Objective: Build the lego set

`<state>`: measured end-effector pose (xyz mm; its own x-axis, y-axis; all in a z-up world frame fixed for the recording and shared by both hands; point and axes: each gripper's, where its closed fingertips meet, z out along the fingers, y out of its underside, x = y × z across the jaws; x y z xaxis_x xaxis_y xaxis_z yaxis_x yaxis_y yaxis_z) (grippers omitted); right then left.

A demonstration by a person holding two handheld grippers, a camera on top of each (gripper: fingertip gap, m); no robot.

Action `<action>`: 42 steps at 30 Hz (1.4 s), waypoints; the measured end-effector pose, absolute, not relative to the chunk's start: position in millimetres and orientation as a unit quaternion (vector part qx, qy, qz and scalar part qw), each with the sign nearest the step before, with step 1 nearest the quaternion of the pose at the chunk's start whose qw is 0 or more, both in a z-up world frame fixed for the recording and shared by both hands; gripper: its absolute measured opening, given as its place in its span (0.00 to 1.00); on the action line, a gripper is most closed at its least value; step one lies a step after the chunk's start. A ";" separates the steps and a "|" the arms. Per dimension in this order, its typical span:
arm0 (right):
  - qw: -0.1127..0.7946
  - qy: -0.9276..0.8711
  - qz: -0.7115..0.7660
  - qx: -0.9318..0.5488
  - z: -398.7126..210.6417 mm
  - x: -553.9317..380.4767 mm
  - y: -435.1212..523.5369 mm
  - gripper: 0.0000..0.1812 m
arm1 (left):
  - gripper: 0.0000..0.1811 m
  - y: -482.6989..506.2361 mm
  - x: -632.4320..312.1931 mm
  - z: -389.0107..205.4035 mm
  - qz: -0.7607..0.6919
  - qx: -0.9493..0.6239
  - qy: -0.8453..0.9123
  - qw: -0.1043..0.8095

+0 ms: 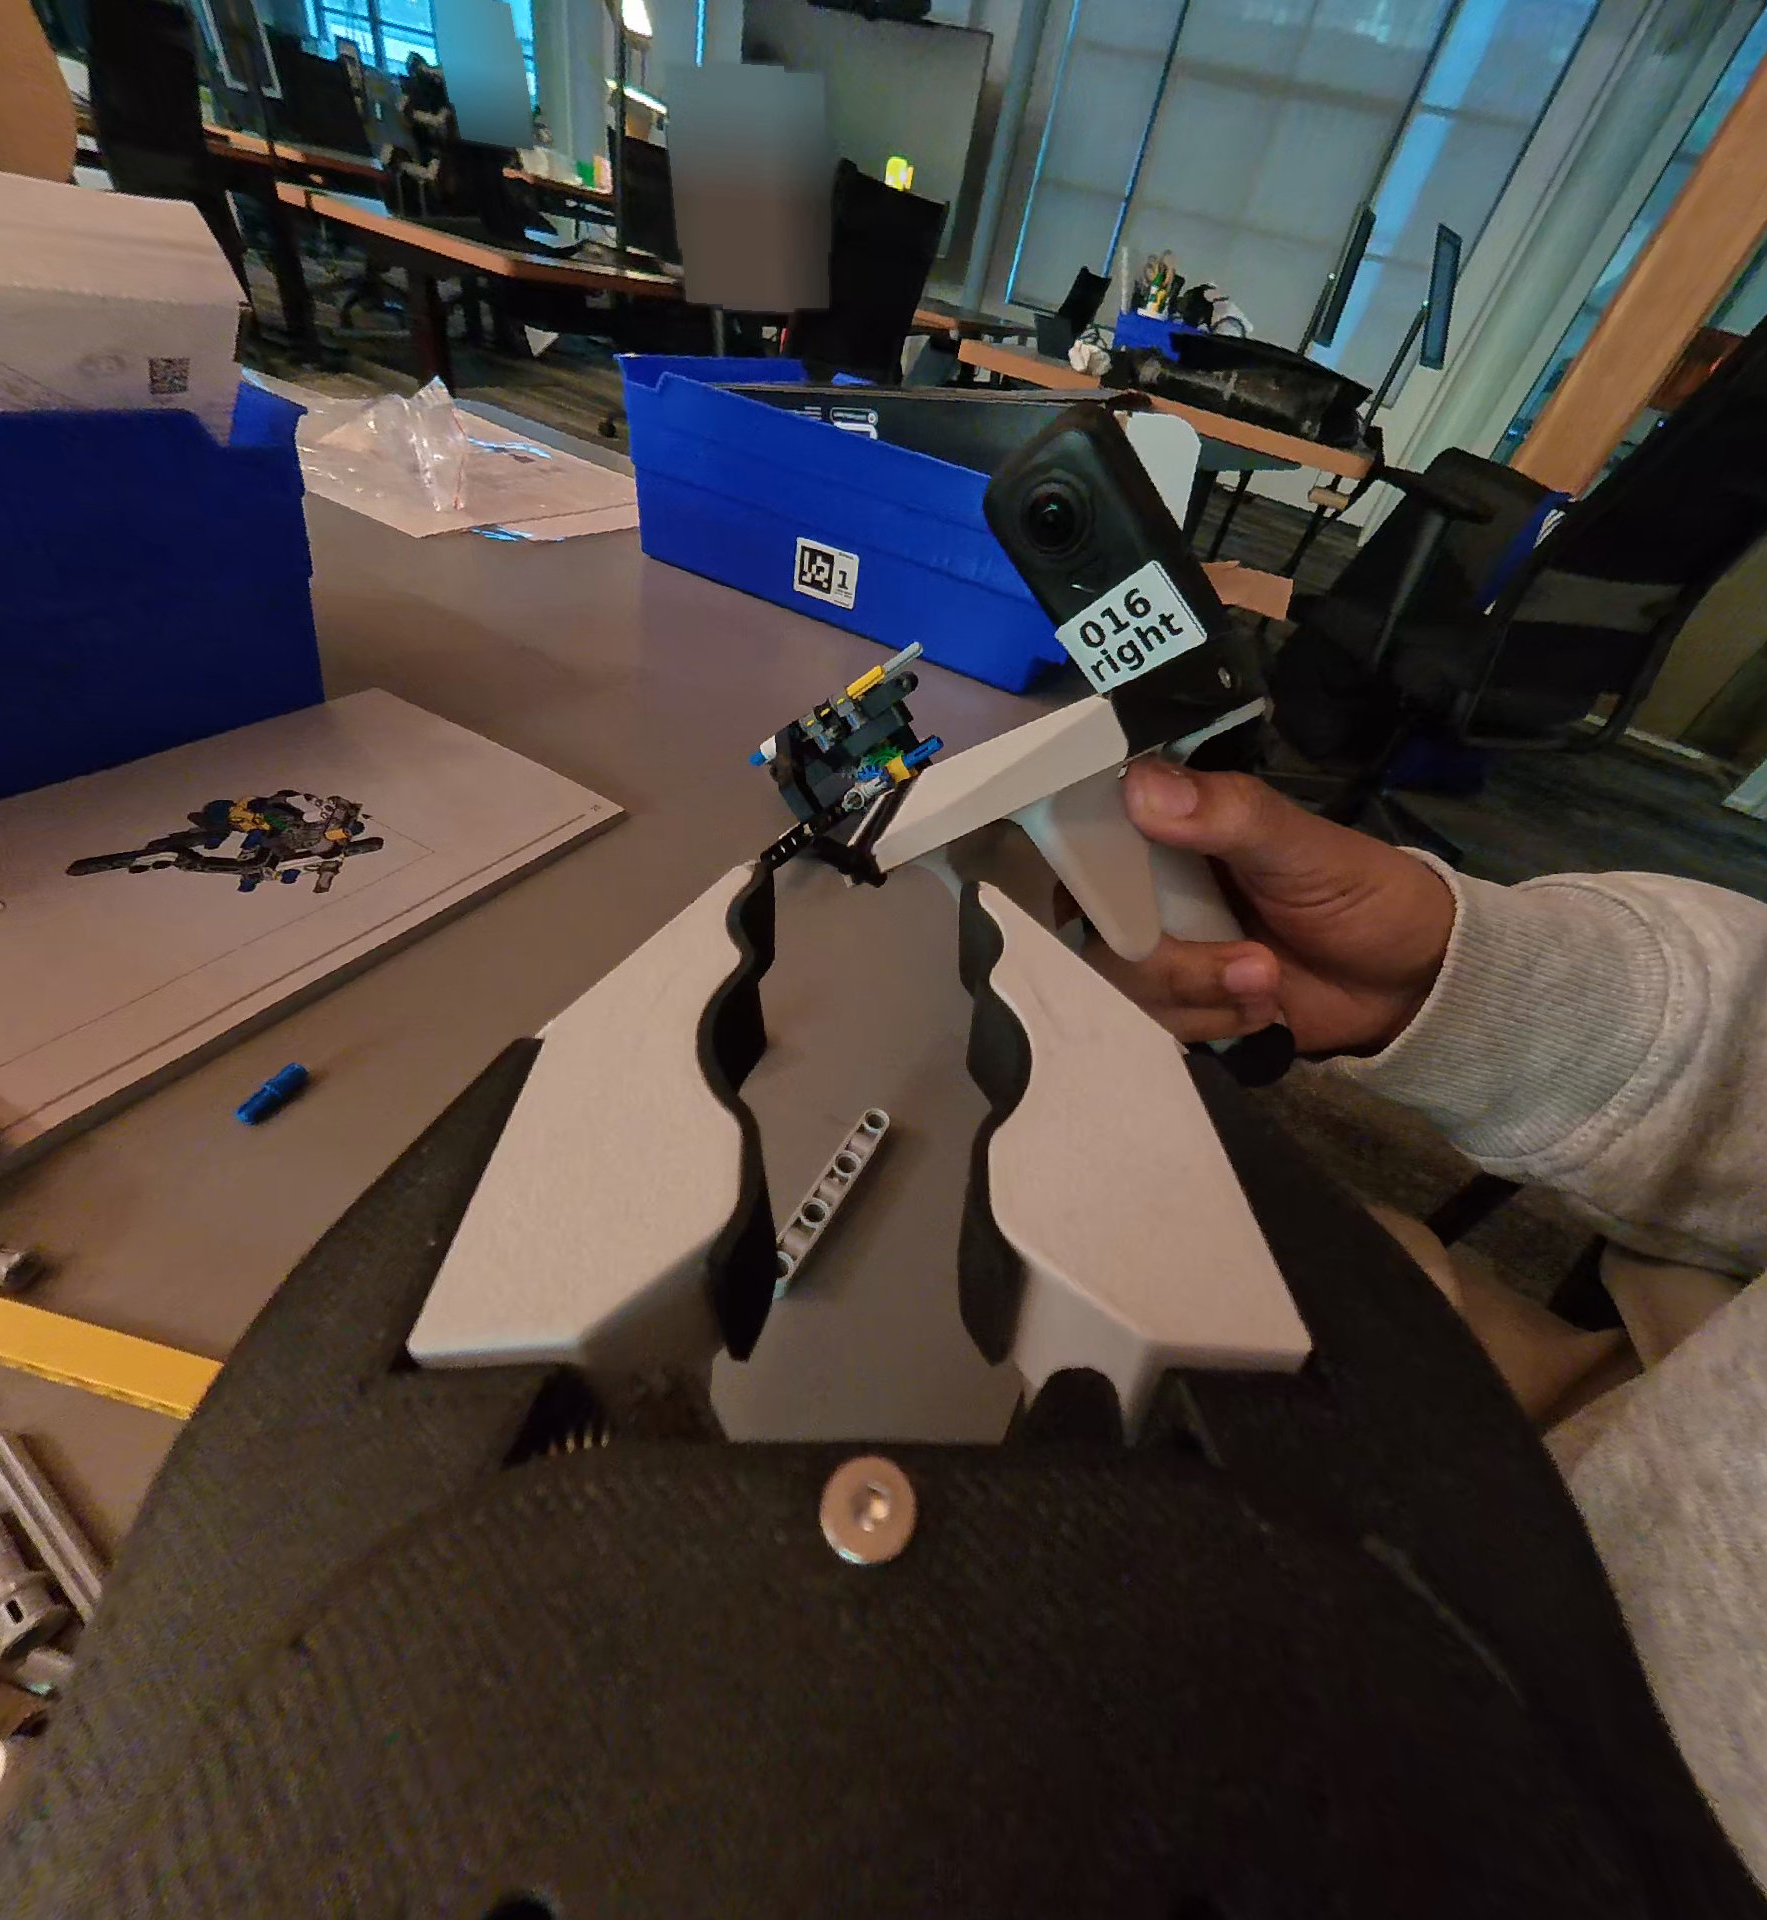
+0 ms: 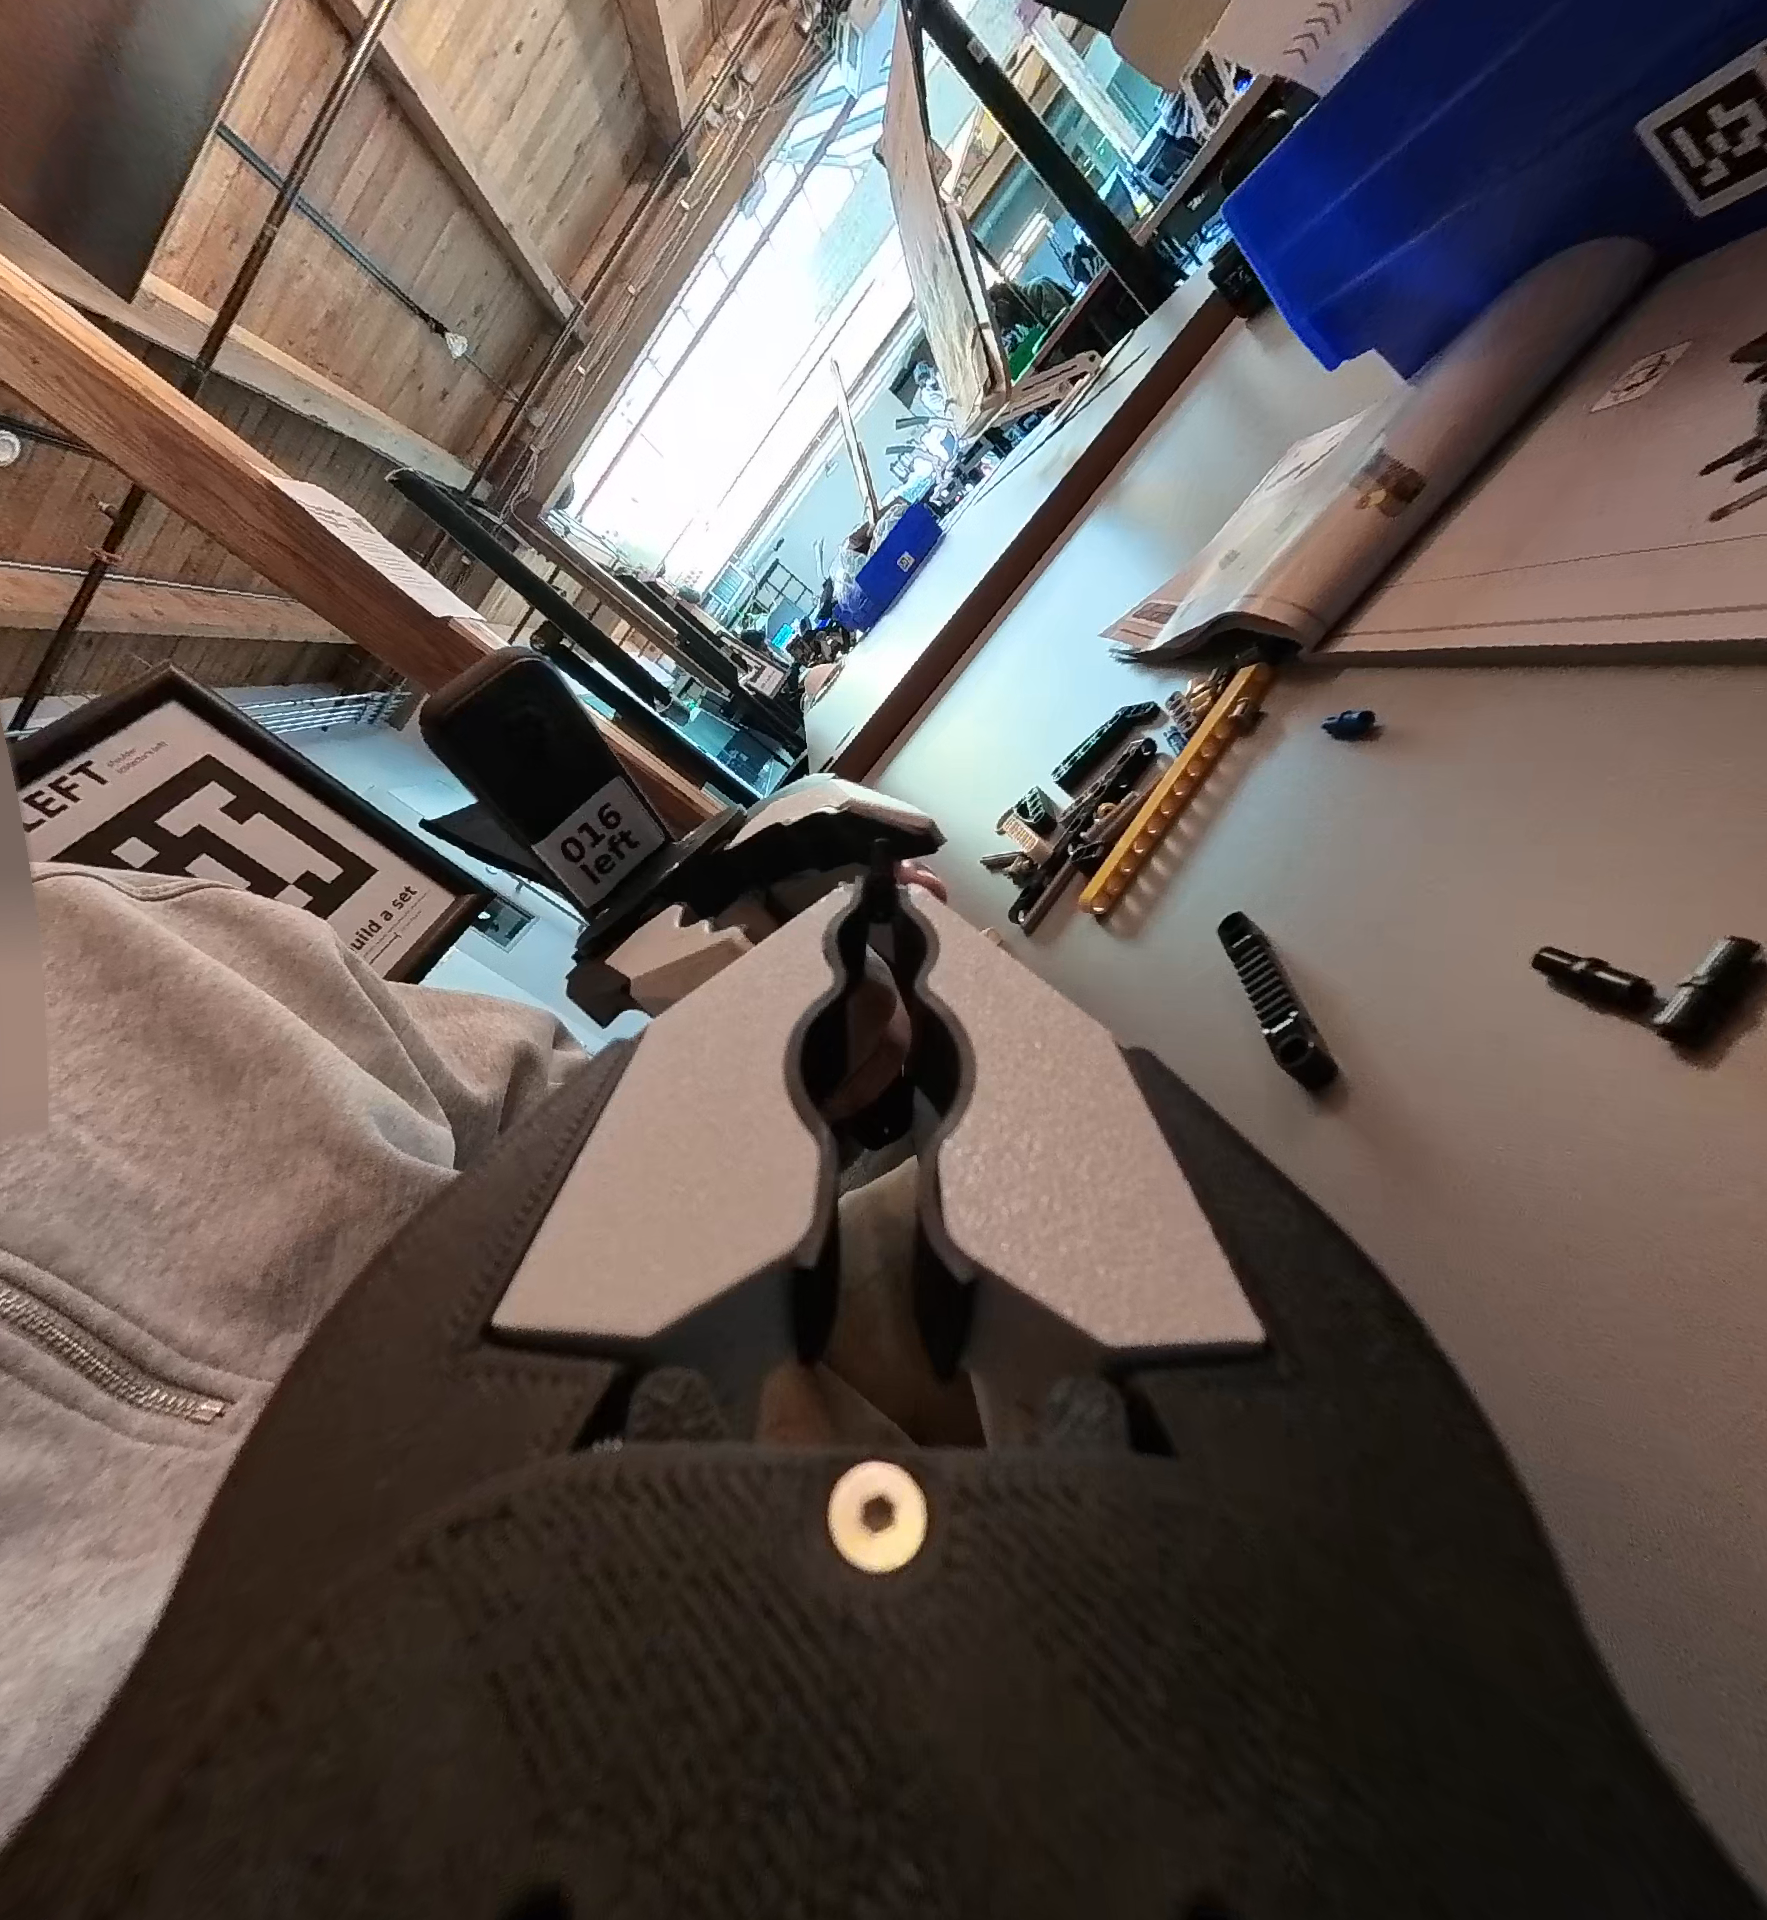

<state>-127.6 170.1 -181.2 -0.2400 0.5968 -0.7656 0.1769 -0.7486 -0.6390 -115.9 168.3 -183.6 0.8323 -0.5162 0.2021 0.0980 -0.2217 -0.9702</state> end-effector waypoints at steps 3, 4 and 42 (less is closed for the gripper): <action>0.146 -0.323 0.718 -0.599 -181.2 -127.6 170.0 0.01 | 0.19 168.5 -116.2 -183.6 -0.254 -0.740 0.140 0.607; 0.146 -0.323 0.718 -0.599 -181.2 -127.7 170.0 0.01 | 0.19 168.5 -116.3 -183.7 -0.254 -0.740 0.140 0.607; 0.016 -0.195 0.783 -0.590 -178.1 -124.1 172.0 0.01 | 0.12 166.9 -119.7 -179.2 -0.295 -0.728 0.128 0.606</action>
